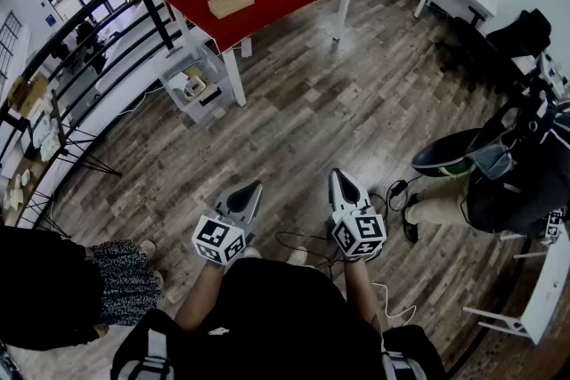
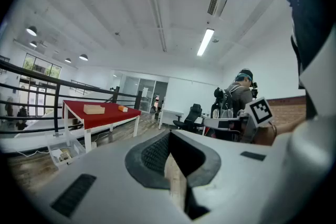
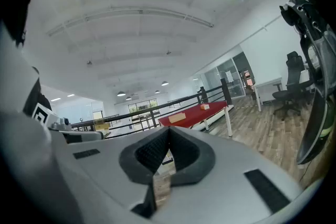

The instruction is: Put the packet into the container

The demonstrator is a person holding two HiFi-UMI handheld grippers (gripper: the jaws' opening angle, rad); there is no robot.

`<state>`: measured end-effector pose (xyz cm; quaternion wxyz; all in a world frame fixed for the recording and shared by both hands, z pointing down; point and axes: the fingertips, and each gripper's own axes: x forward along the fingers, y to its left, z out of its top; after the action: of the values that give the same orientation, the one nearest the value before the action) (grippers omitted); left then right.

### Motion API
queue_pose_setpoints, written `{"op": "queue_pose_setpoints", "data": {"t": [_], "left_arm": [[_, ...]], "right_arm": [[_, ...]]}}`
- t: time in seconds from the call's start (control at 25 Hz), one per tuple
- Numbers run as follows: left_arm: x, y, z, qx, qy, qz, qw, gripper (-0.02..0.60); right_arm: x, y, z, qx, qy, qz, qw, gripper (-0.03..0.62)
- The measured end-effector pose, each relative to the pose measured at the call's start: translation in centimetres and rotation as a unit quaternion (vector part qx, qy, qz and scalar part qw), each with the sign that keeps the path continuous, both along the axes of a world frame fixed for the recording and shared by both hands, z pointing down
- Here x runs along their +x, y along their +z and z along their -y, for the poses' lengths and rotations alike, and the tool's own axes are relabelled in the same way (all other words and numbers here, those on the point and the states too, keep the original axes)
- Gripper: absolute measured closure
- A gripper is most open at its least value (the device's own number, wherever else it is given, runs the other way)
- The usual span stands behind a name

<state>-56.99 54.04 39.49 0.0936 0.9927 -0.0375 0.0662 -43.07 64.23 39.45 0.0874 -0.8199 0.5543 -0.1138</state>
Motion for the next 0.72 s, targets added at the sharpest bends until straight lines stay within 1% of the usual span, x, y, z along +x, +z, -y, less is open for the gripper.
{"op": "queue_pose_setpoints", "data": {"t": [0.16,0.32,0.48,0.72], "left_arm": [[1.9,0.0,-1.4,-0.020,-0.001,-0.013,0.9997,0.575],[2.5,0.1,-1.5,-0.040,-0.002,-0.018,0.9990,0.575],[4.1,0.4,0.3,-0.029,-0.014,-0.007,0.9995,0.575],[8.0,1.6,4.8,-0.021,-0.021,0.002,0.9996,0.575]], "right_arm": [[2.0,1.7,-1.3,-0.003,0.007,0.016,1.000,0.572],[2.8,2.6,-0.9,-0.006,-0.003,0.026,1.000,0.572],[4.5,2.6,0.5,-0.006,-0.014,0.020,1.000,0.572],[7.6,3.1,5.4,-0.010,-0.035,0.011,0.999,0.572]]}}
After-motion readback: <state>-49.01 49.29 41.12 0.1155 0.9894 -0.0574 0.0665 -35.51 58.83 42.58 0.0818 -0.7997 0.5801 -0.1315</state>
